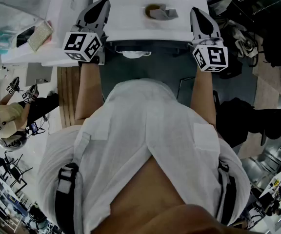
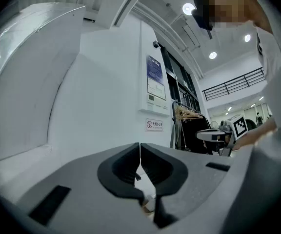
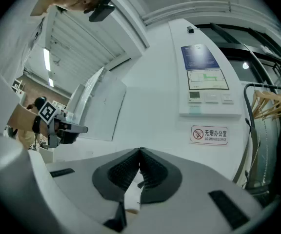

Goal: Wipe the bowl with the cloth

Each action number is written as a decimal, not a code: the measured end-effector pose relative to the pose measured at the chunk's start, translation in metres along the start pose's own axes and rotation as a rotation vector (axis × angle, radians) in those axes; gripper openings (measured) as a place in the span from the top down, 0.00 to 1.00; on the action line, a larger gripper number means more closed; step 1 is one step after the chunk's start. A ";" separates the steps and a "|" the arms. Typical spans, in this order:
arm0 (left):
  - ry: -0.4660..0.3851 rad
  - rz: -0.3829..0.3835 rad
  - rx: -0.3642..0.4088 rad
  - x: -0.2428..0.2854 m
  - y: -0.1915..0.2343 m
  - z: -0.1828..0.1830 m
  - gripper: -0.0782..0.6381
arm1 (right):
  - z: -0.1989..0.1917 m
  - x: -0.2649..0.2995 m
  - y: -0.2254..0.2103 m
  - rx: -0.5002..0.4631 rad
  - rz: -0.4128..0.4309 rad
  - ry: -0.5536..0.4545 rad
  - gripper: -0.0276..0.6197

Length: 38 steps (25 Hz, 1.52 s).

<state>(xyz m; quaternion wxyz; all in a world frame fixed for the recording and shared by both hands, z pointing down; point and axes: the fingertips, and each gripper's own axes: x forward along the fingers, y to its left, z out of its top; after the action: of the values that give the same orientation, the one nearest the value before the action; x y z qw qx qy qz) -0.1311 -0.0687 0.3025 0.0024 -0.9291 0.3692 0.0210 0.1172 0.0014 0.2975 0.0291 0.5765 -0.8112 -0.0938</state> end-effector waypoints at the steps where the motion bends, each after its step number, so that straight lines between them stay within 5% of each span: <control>1: 0.001 -0.001 -0.002 0.000 -0.001 -0.001 0.87 | 0.000 0.000 0.000 -0.002 0.000 0.000 0.92; 14: 0.007 0.000 -0.017 -0.003 0.001 -0.006 0.87 | 0.000 0.001 0.008 -0.005 0.024 -0.010 0.91; 29: 0.074 -0.066 -0.034 0.024 -0.009 -0.038 0.87 | -0.052 0.030 0.010 -0.018 0.090 0.166 0.90; 33: 0.121 -0.067 -0.043 0.053 -0.004 -0.061 0.87 | -0.091 0.063 0.000 0.022 0.146 0.244 0.73; 38: 0.187 -0.057 -0.047 0.103 0.004 -0.101 0.87 | -0.153 0.105 -0.015 0.071 0.237 0.358 0.67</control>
<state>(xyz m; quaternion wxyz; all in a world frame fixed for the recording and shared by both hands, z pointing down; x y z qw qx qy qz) -0.0547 -0.1443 0.3994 -0.0534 -0.9369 0.3406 -0.0573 0.1201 -0.1205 0.4381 0.1631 0.4852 -0.8580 0.0426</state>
